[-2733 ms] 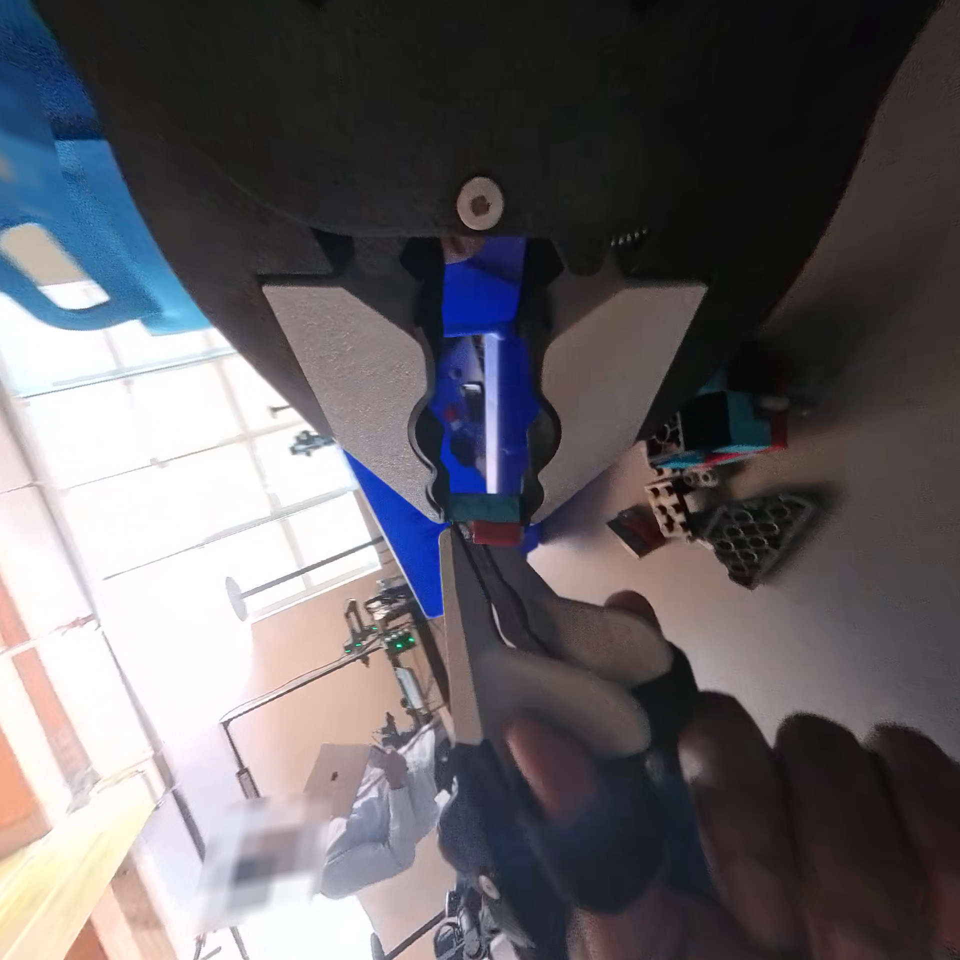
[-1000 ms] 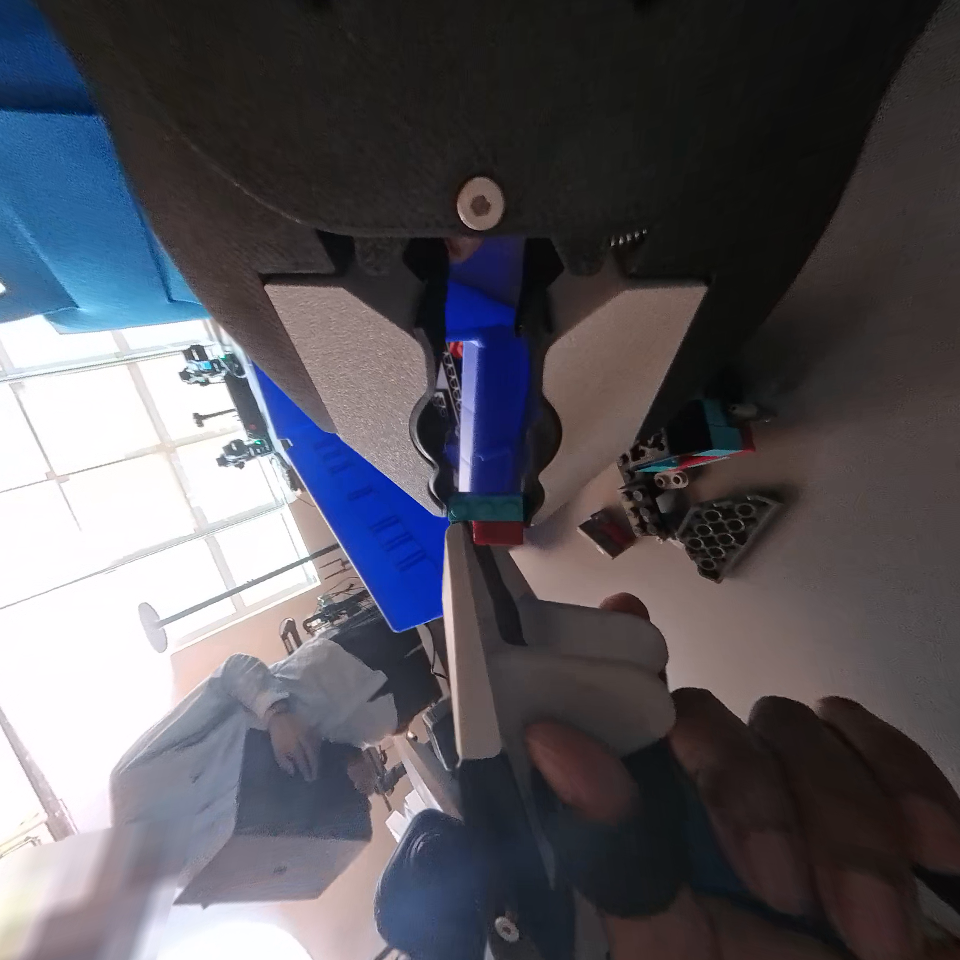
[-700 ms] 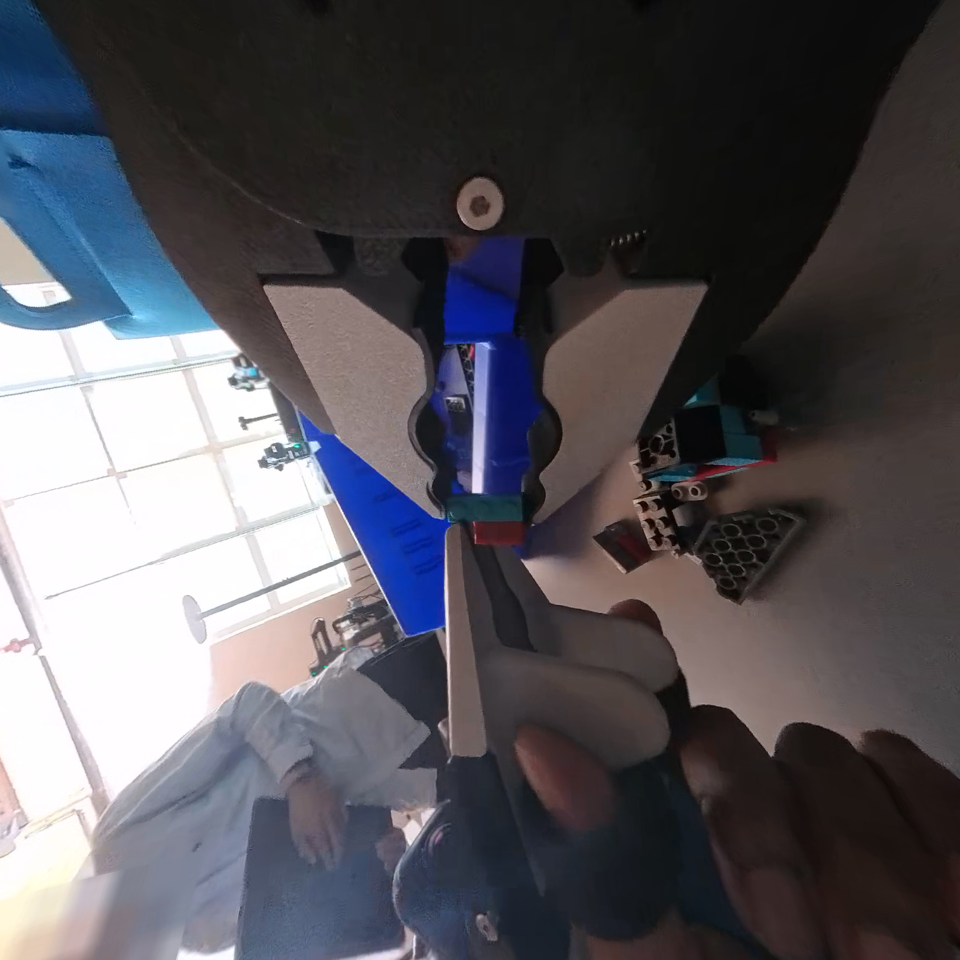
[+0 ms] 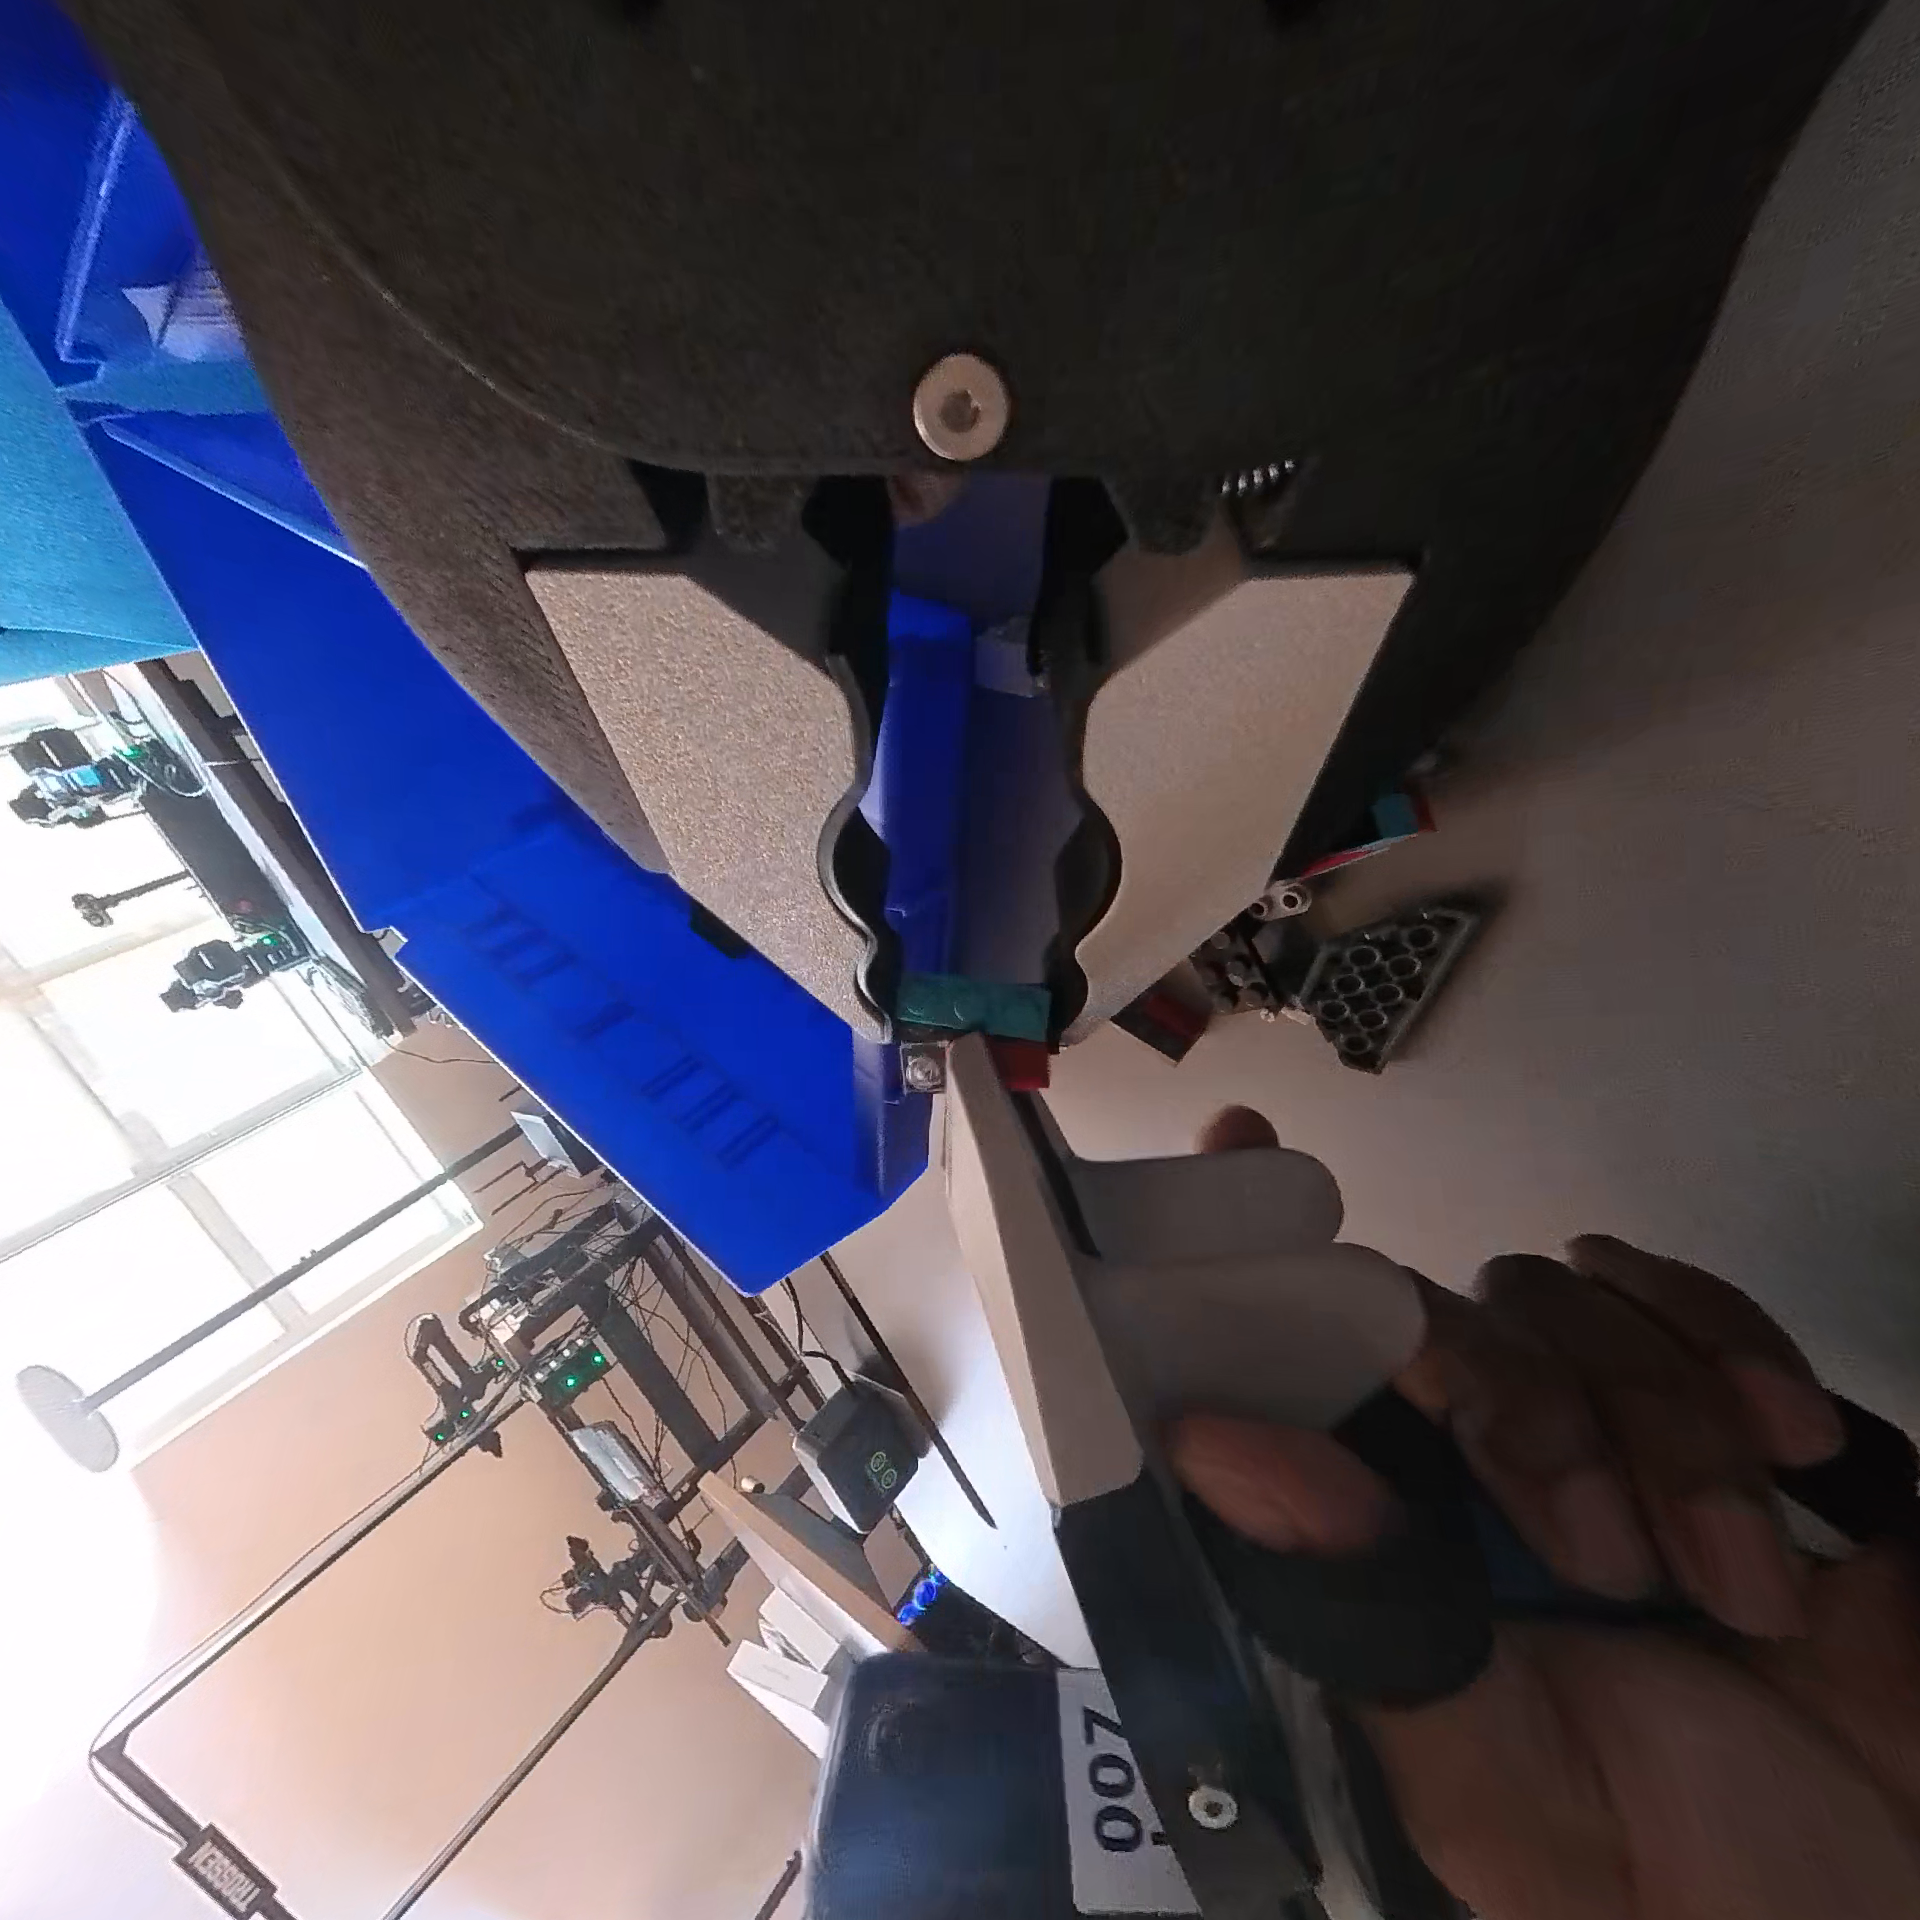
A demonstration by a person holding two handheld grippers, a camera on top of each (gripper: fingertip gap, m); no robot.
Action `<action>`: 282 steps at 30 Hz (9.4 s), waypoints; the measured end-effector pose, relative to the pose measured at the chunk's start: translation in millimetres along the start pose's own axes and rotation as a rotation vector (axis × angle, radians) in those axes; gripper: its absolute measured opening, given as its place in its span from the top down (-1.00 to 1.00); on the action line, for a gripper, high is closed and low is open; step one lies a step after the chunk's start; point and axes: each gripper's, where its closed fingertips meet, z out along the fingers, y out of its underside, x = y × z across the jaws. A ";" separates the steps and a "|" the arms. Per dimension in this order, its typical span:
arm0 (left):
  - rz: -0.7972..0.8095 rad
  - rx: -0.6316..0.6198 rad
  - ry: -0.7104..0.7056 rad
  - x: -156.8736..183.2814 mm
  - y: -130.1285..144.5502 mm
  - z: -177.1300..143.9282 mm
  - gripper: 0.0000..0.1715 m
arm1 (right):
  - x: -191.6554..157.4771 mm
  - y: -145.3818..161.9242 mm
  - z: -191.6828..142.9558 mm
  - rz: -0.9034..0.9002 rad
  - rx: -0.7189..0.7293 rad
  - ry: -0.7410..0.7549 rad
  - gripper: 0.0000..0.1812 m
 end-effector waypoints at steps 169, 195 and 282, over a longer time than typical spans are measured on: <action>0.365 -0.208 -0.109 -26.7 5.6 -38.8 0.46 | -66.9 31.1 -39.4 0.476 -0.159 -0.544 0.41; 0.074 -0.167 0.045 -5.8 11.4 -22.3 0.46 | -34.6 10.4 -30.1 0.391 0.073 -0.354 0.49; 0.435 -0.034 0.271 35.4 12.9 -11.8 0.53 | -11.5 -31.0 -43.8 0.828 0.336 -0.457 0.82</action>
